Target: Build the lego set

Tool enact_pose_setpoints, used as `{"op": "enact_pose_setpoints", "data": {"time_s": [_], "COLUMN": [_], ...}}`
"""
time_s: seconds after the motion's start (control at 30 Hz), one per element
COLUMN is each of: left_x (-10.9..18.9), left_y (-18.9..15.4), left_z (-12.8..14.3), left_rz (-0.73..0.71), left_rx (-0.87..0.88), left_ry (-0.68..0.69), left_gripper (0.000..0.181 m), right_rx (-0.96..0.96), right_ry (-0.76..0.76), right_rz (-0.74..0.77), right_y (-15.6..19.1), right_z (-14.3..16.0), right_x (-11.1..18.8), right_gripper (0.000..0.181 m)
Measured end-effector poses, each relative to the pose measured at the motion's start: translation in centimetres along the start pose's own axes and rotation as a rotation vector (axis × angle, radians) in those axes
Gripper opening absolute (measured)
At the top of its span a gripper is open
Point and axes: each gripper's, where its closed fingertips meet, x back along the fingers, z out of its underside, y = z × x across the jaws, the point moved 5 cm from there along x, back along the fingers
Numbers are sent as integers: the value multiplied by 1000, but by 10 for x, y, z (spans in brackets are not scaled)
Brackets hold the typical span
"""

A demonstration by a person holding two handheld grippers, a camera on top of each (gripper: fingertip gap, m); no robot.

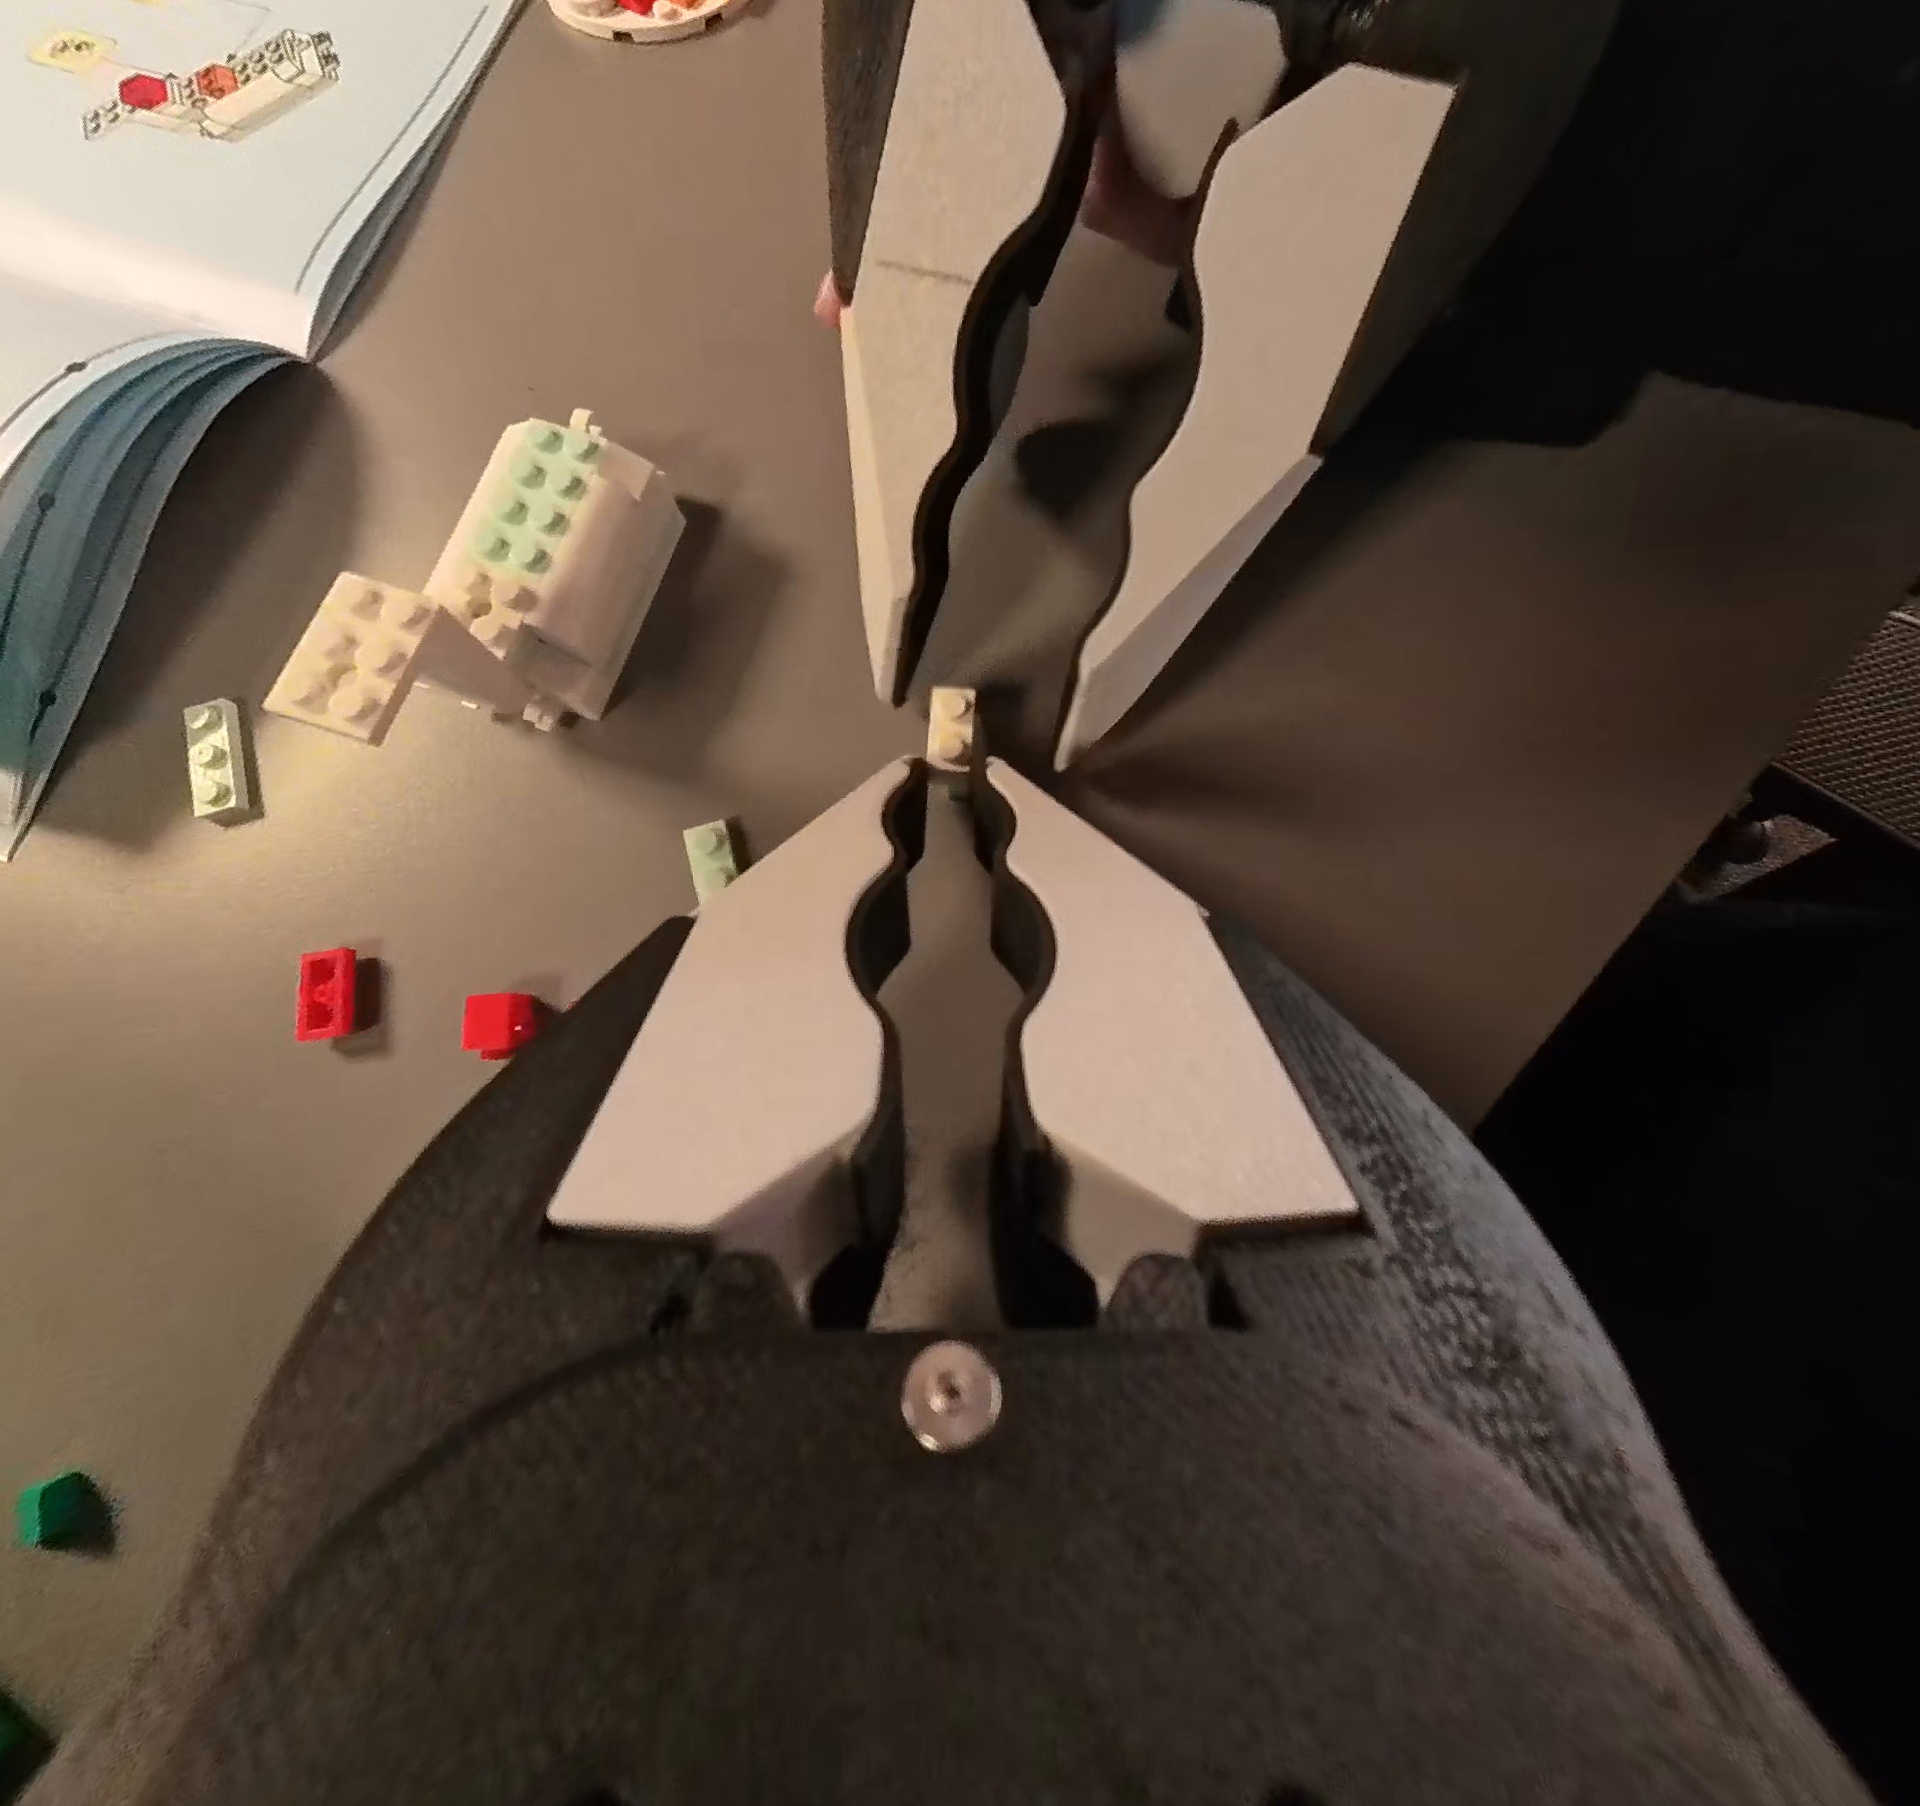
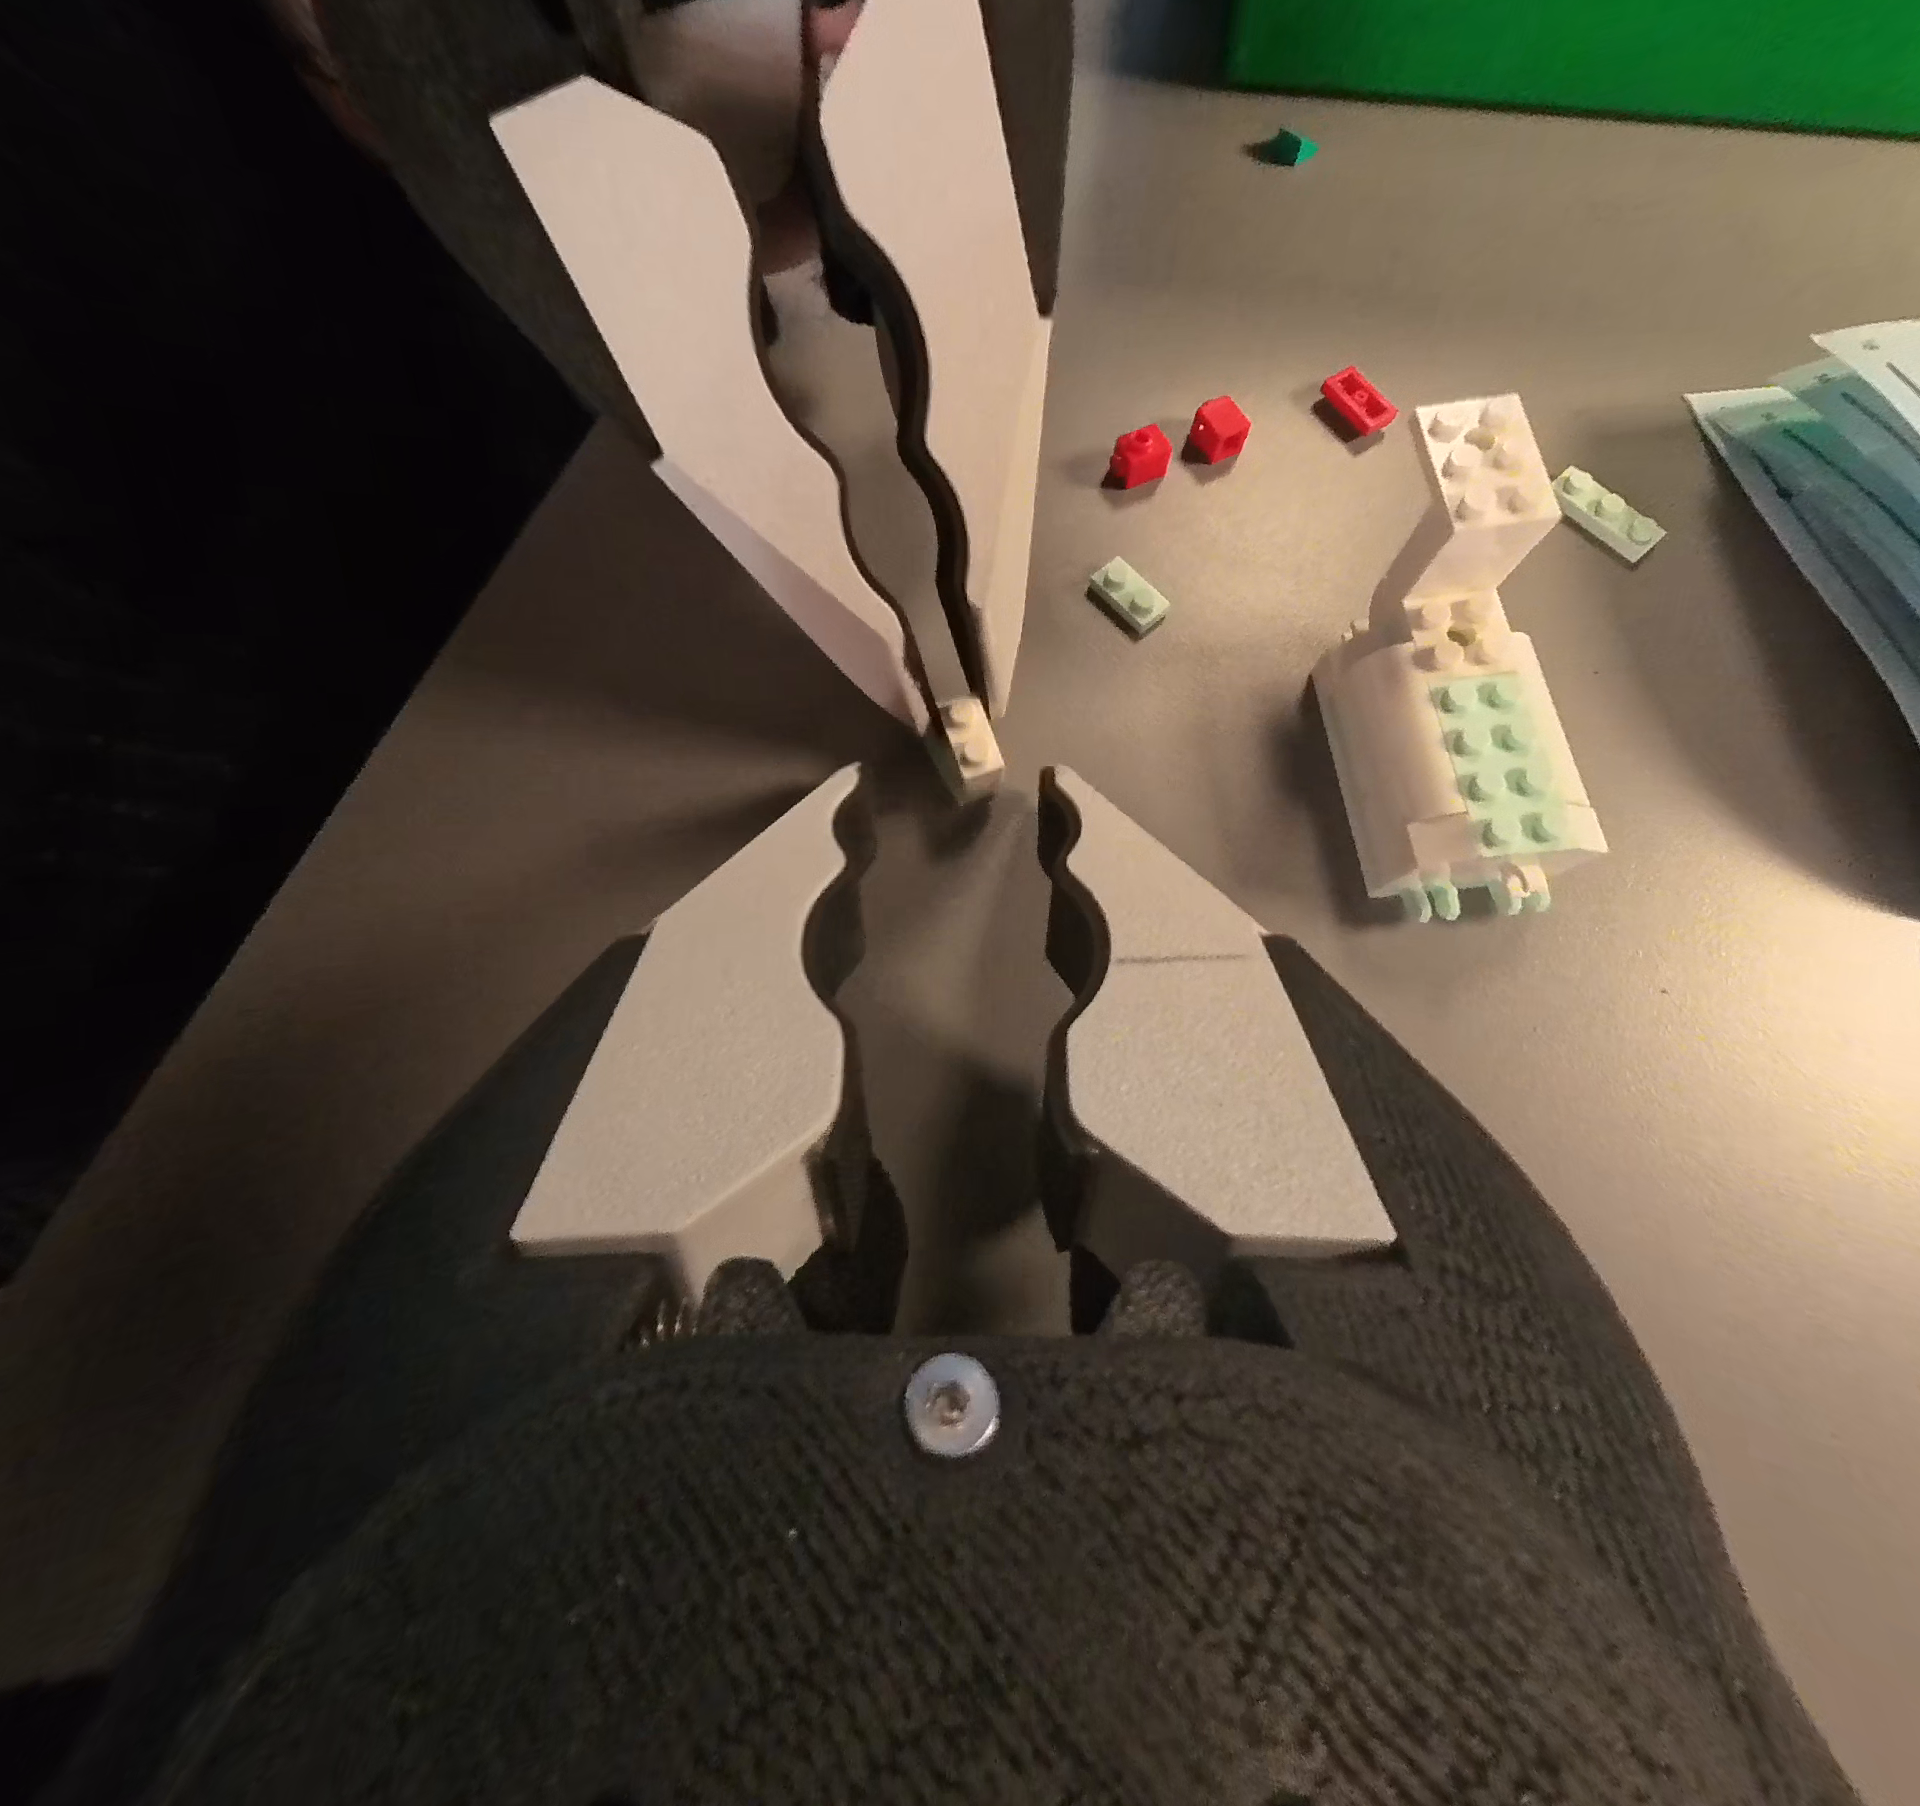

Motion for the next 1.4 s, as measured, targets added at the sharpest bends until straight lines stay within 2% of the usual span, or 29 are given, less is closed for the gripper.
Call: {"op": "enact_pose_setpoints", "data": {"time_s": [0.7,0.83,0.9,1.07,1.17,1.4], "left_x": [-1,3,6,13,19,14], "left_y": [-1,-4,-8,-6,-15,-18], "left_z": [2,4,4,-7,-18,-18], "left_rz": [32,65,81,-89,-167,-218], "left_rx": [0,-46,-120,-459,-667,-900], "left_ry": [20,-14,-53,-235,-386,-399], "left_gripper": [8,24,33,51,50,36], "right_rx": [65,31,-8,-111,-158,-219], "right_ry": [35,38,1,-140,-176,-190], "right_rz": [11,-8,-35,-119,-171,-260], "right_y": [0,1,1,3,4,8], "right_z": [0,0,-3,-16,-17,-14], "right_x": [-6,-5,-1,20,26,26], "right_gripper": [7,7,6,6,6,6]}}
